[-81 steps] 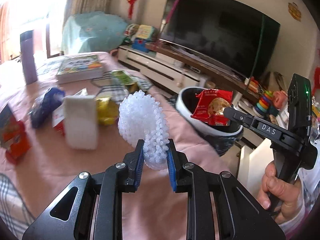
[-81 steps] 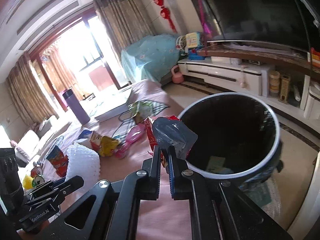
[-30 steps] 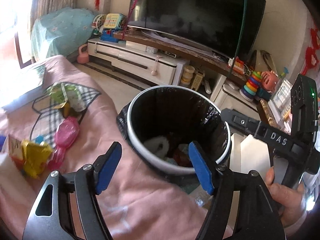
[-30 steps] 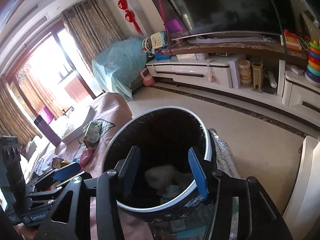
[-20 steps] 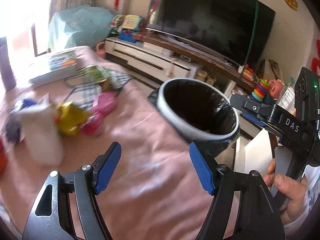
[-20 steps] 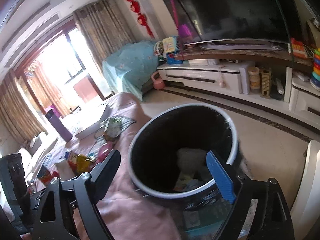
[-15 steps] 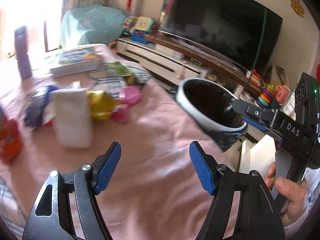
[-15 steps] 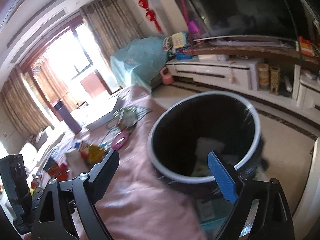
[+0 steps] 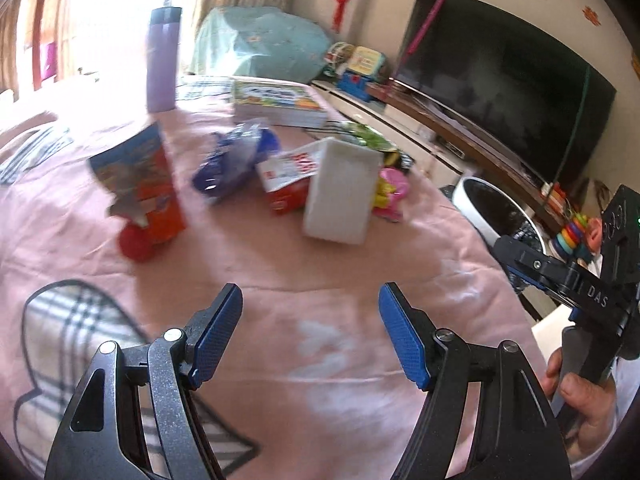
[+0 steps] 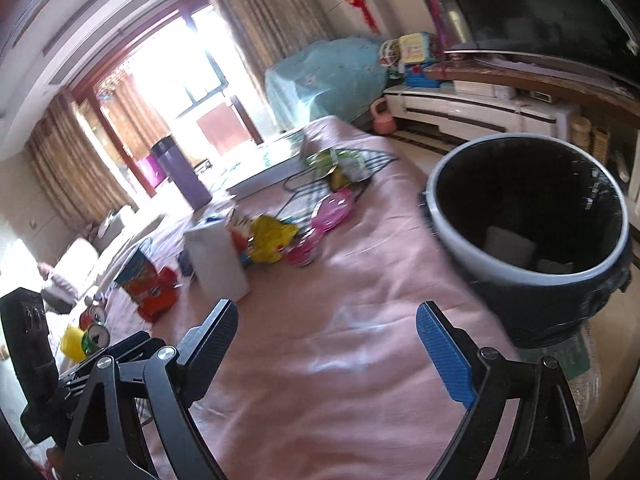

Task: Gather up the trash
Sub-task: 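Move both open grippers back over the table toward the remaining trash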

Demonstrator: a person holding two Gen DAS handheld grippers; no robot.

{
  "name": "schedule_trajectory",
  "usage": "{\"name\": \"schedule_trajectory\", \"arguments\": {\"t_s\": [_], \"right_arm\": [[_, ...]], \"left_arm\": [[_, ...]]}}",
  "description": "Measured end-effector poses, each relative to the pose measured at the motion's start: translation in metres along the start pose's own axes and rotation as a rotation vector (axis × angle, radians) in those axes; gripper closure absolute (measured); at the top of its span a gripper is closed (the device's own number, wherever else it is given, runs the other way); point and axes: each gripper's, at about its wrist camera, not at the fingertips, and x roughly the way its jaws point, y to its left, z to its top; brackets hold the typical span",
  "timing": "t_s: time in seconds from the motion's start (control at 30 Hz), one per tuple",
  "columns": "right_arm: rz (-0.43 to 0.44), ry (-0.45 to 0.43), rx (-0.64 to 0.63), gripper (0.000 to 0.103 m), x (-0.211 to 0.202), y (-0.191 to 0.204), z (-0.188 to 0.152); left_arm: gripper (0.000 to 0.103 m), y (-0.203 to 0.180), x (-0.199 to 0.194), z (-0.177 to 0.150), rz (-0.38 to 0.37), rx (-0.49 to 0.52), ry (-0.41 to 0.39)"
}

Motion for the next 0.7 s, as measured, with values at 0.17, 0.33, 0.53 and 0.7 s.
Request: {"name": "schedule_trajectory", "arguments": {"t_s": [0.17,0.33,0.53,0.7], "right_arm": [[0.025,0.025,-0.027,0.011,0.009,0.021,-0.006],[0.045,0.041,-0.056,0.011,0.019,0.042,-0.008],[0.062,0.048,-0.087,0.011,0.03,0.06,-0.006],[0.077,0.054,-0.089,0.011,0.041,0.069,-0.003]], "left_arm": [[0.031,0.022,-0.011,-0.004,0.028,-0.033,-0.017],[0.031,0.039,-0.016,-0.002,0.049,-0.058,-0.029],[0.031,0.058,-0.016,0.007,0.081,-0.086,-0.045],[0.03,0.075,-0.015,0.022,0.113,-0.09,-0.064]]}}
